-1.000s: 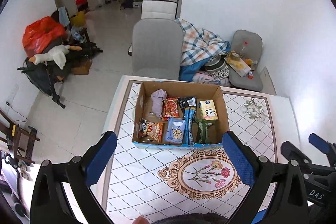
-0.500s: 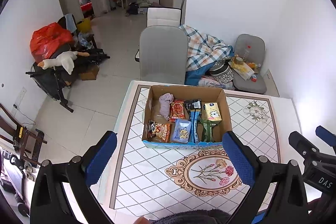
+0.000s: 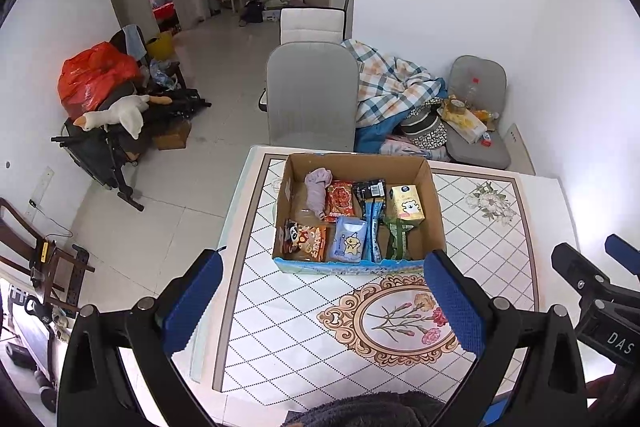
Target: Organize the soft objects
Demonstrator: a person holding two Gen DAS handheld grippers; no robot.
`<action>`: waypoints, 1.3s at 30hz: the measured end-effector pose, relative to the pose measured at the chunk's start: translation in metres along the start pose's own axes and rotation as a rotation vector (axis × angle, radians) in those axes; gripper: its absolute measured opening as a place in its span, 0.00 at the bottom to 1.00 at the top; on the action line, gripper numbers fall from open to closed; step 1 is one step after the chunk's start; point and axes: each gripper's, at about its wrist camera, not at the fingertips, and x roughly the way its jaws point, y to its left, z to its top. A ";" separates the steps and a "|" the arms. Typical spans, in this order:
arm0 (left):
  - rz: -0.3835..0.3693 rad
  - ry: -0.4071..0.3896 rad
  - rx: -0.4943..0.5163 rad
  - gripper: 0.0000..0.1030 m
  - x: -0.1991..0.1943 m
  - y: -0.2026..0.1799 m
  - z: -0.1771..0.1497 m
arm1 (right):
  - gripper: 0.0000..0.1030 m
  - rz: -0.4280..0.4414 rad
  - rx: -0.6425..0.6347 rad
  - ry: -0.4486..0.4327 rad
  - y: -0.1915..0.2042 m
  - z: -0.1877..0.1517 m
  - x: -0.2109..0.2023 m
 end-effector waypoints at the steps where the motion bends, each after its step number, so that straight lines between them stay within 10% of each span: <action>1: 0.000 0.000 0.002 1.00 -0.001 -0.001 0.000 | 1.00 -0.001 0.000 -0.002 0.000 -0.001 0.000; 39: 0.005 -0.011 0.011 1.00 -0.002 -0.008 0.004 | 1.00 -0.040 0.023 -0.003 -0.009 0.002 0.001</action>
